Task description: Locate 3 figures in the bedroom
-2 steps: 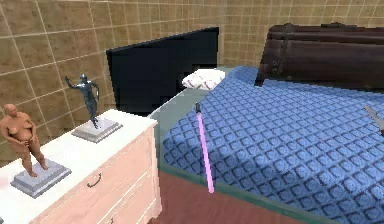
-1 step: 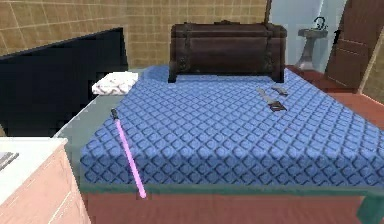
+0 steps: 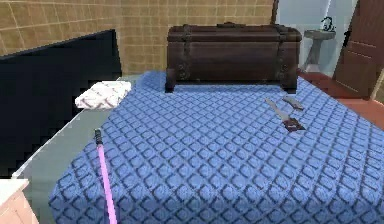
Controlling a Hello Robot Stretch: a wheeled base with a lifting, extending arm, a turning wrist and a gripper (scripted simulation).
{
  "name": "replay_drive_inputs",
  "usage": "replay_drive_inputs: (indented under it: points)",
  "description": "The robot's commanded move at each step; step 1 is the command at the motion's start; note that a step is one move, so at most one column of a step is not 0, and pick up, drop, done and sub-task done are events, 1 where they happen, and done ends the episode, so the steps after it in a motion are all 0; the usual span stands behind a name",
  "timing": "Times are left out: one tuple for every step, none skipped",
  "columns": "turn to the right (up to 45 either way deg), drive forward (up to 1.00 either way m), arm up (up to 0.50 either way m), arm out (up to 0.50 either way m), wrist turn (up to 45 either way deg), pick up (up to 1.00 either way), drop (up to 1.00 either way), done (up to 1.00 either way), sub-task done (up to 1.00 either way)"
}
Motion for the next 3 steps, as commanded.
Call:
replay_drive_inputs:
  points:
    - [-45.0, 0.0, 0.0, 0.0, 0.0, 0.0, 0.0, 0.0, 0.0]
    - [-18.0, 0.0, 0.0, 0.0, 0.0, 0.0, 0.0, 0.0, 0.0]
    - [0.0, 0.0, 0.0, 0.0, 0.0, 0.0, 0.0, 1.0, 0.0]
